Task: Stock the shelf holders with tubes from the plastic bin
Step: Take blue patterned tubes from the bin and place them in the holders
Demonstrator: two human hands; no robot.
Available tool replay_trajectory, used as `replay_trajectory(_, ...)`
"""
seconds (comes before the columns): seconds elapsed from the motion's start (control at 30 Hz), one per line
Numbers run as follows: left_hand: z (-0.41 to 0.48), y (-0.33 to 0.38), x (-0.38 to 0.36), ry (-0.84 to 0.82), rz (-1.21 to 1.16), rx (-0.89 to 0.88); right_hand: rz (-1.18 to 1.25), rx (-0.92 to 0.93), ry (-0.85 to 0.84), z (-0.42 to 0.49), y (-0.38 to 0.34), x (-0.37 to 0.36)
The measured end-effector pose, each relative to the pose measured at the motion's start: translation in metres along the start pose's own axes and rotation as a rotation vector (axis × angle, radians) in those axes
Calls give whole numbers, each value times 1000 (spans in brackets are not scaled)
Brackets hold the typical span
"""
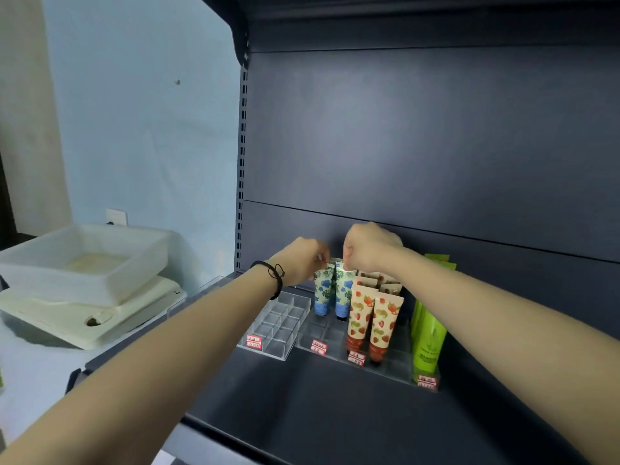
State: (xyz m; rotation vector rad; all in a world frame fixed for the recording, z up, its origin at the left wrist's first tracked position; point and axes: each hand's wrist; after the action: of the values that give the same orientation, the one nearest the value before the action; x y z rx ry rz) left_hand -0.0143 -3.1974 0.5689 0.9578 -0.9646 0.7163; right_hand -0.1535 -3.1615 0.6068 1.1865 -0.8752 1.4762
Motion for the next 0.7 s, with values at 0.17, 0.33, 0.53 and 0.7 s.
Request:
replay_trajectory(0.17, -1, 1, 1, 2, 16, -2, 48, -15, -33, 1, 3, -8)
replay_trajectory(0.33, -4, 2, 2, 5, 43, 6, 81, -19, -29, -1, 3, -9)
replay_trajectory(0.53, -7, -1, 4, 50, 54, 46, 107, -6, -1, -4, 5, -4)
replay_trajectory(0.7, -29, -11, 17, 98, 80, 93, 111, 32, 27, -15, -4, 6)
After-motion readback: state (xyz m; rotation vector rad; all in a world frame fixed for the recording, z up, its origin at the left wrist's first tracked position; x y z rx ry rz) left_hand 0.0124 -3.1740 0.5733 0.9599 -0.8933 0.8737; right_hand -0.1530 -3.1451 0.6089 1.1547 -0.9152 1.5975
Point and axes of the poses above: each hand's wrist, its own z-axis towards the middle knuckle, its own x-axis out of the back of the hand, y = z × x, and after that the axes turned 13 degrees about x, right-handed
